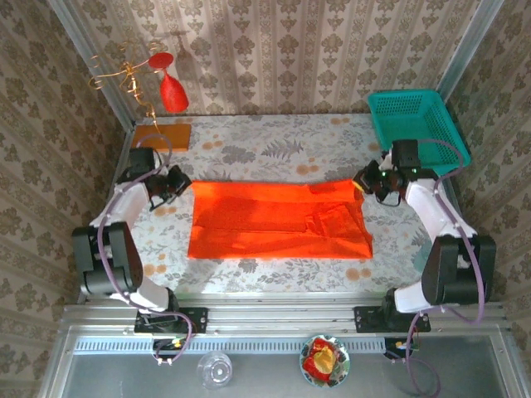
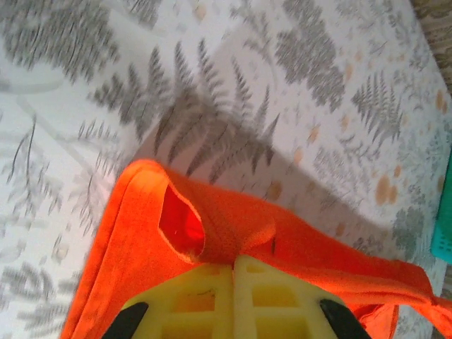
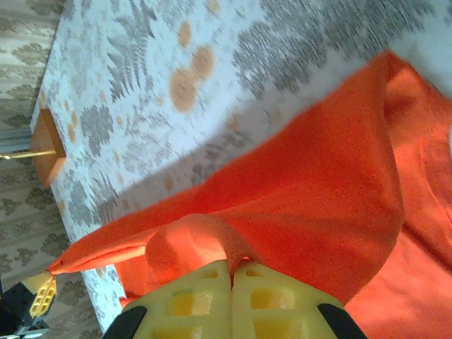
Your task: Fold the inside-out t-shirt
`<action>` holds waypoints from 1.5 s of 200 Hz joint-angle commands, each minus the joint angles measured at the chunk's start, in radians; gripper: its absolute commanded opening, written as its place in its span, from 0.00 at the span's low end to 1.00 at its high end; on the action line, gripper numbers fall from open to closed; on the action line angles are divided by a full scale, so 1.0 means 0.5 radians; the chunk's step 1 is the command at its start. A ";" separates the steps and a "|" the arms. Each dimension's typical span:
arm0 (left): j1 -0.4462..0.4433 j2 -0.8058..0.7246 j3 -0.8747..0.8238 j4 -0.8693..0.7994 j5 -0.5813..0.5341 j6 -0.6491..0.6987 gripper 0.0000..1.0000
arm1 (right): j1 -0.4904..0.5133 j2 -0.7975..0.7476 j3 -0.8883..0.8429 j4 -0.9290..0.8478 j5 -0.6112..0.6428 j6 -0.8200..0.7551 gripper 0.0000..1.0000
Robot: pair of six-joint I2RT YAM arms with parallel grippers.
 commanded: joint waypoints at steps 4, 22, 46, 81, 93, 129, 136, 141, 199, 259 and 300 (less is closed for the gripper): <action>0.030 0.171 0.233 -0.103 0.153 0.135 0.00 | -0.009 0.144 0.200 0.005 -0.054 -0.005 0.00; 0.030 0.286 0.332 -0.115 0.213 0.158 0.00 | -0.009 0.203 0.255 -0.002 -0.057 -0.016 0.00; 0.030 0.360 0.356 -0.115 0.228 0.157 0.00 | -0.009 0.221 0.254 -0.013 -0.066 -0.036 0.00; 0.045 0.345 0.282 -0.041 0.169 0.143 0.01 | -0.015 0.256 0.251 0.005 -0.005 -0.103 0.00; 0.055 0.362 0.287 0.016 0.209 0.110 0.01 | -0.021 0.309 0.299 0.068 -0.049 -0.104 0.00; 0.055 0.439 0.387 0.093 0.299 0.045 0.01 | -0.024 0.500 0.562 0.140 -0.105 -0.077 0.00; 0.055 0.451 0.407 0.090 0.305 0.045 0.01 | -0.024 0.525 0.594 0.149 -0.119 -0.071 0.00; 0.055 0.458 0.414 0.086 0.308 0.045 0.01 | -0.024 0.536 0.613 0.147 -0.127 -0.069 0.00; 0.062 0.404 0.328 0.078 0.308 0.069 0.01 | -0.024 0.481 0.523 0.116 -0.145 -0.122 0.00; 0.098 0.353 0.289 0.082 0.313 0.064 0.01 | -0.024 0.727 0.814 0.077 -0.305 -0.201 0.00; 0.098 0.358 0.298 0.089 0.325 0.051 0.01 | -0.024 0.818 0.988 -0.051 -0.331 -0.247 0.00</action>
